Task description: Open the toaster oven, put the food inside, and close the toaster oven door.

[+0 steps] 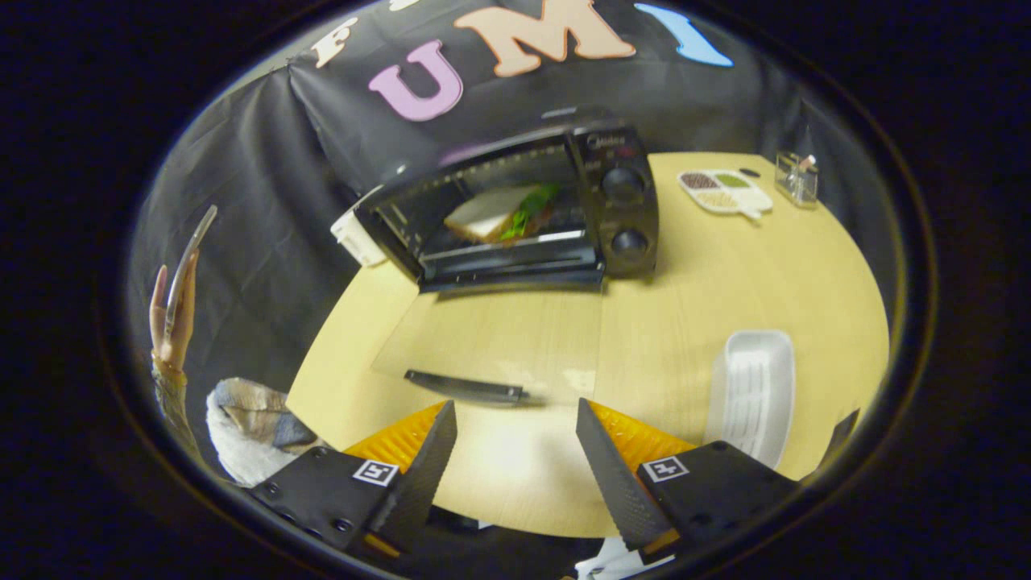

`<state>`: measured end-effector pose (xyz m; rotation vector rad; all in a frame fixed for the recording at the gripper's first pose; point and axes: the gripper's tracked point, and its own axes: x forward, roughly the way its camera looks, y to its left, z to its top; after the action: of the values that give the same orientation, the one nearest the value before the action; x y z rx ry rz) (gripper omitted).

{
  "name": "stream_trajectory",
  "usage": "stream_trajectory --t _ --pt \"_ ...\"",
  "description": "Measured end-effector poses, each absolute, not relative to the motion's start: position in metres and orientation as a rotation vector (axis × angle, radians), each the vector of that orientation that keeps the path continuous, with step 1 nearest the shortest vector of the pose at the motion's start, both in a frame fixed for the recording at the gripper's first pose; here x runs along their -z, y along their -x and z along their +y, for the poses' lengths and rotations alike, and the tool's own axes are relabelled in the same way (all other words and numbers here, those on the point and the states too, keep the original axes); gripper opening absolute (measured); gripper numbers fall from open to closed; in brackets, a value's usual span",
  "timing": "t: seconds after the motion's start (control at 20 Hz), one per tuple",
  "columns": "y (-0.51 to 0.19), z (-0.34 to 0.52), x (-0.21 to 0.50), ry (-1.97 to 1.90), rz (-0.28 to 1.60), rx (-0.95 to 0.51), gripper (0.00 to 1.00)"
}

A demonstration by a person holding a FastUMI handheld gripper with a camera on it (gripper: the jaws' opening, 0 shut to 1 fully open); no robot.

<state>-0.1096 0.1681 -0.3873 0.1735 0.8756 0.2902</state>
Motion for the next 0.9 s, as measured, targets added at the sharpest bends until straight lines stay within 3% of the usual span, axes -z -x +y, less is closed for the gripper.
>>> stream_trajectory --t 0.5,0.9 --pt "0.091 0.179 0.444 -0.144 0.960 -0.357 0.94" --pt "0.075 0.185 0.421 -0.160 0.893 -0.348 0.93"
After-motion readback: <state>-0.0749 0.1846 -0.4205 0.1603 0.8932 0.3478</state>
